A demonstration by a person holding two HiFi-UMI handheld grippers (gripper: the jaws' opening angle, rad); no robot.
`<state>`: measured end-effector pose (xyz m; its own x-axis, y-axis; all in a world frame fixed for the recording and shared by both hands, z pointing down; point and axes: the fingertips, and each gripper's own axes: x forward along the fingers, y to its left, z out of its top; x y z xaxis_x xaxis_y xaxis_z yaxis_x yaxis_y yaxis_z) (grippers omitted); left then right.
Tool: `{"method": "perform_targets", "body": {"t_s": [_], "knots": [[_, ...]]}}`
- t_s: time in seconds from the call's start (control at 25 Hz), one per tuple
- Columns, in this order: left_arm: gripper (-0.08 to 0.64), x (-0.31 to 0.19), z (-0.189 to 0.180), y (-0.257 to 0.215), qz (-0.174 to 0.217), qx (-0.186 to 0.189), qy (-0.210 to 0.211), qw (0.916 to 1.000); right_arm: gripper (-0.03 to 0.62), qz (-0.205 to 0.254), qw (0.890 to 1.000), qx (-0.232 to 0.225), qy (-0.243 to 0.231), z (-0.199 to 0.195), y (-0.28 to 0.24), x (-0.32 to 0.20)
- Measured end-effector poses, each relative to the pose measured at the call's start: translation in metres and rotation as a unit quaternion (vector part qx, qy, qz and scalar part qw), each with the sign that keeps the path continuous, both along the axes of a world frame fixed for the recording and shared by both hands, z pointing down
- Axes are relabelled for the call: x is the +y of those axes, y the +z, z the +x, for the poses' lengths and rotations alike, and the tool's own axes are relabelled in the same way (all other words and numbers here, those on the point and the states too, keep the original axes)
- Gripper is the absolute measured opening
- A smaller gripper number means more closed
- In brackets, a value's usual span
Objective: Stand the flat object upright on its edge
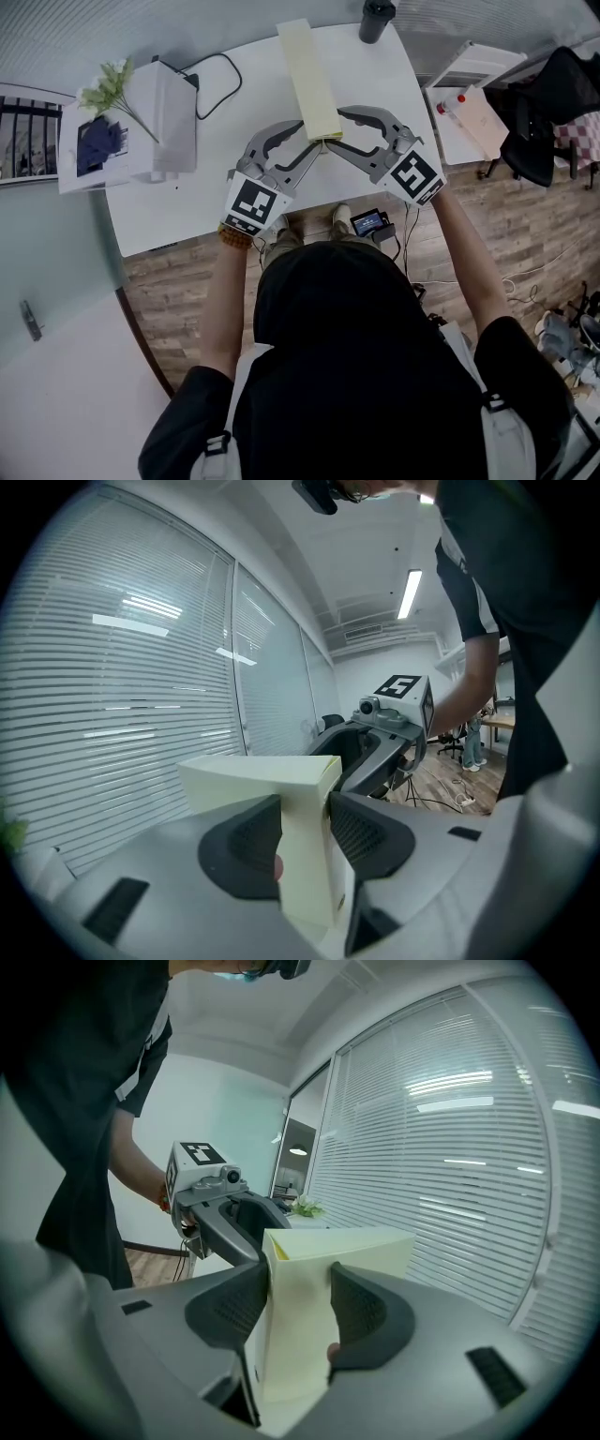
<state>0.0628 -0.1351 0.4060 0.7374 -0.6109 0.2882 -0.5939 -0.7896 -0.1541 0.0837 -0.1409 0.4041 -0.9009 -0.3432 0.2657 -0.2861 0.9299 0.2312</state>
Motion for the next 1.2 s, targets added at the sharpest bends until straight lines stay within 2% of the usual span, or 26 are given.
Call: {"method": "perform_targets", "body": {"t_s": [0.64,1.2], "knots": [[0.166,-0.01,-0.07,-0.005,0.007,-0.004,-0.042,0.9991,0.199,0.009,0.999,-0.001,-0.036,-0.07,-0.005,-0.011],[0.166,-0.017,-0.103,-0.001,-0.002,0.013,-0.045,0.9989,0.196,0.003,0.999,-0.004,-0.035,-0.103,-0.001,-0.017]]}}
